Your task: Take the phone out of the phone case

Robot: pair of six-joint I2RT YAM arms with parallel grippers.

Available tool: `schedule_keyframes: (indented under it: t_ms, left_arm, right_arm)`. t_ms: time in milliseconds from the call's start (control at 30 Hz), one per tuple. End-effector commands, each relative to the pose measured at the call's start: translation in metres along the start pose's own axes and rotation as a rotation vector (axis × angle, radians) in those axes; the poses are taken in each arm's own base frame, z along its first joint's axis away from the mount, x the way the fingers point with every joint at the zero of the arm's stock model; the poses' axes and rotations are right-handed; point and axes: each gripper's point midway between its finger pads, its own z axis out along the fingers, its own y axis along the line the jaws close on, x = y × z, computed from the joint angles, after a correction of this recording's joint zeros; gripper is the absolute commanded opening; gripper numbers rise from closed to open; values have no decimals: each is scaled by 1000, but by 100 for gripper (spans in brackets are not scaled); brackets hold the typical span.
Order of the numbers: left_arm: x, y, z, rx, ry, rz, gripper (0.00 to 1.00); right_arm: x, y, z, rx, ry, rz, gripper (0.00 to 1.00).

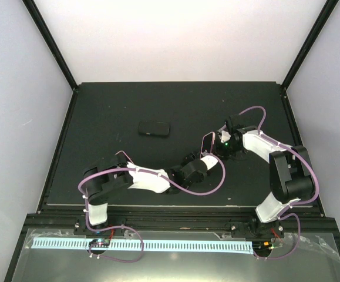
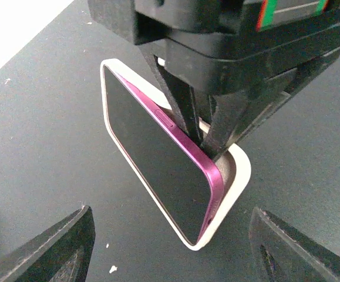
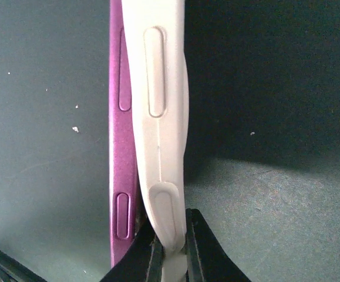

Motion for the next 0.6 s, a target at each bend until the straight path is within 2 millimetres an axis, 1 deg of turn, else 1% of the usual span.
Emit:
schedule_keyframes:
  t_ms: [0, 100, 267, 333, 367, 467, 567]
  left_arm:
    - [-21, 12, 10, -43, -52, -21, 73]
    - [-21, 12, 13, -51, -53, 0, 74]
    - [-19, 21, 16, -99, -43, 15, 72]
    - [-18, 21, 17, -100, -44, 24, 71]
    - [-18, 19, 18, -95, -46, 34, 71]
    - [-19, 7, 17, -19, -67, 65, 72]
    - [-20, 4, 15, -3, -75, 62, 72]
  right_arm:
    - [6, 7, 3, -35, 18, -12, 1]
    - [8, 9, 1, -46, 25, -13, 1]
    - [10, 10, 1, -52, 36, -18, 1]
    - [11, 12, 2, -66, 43, -18, 1]
    - [11, 14, 2, -72, 49, -18, 1]
    - [11, 15, 2, -73, 59, -17, 1]
    - [11, 14, 3, -72, 63, -16, 1]
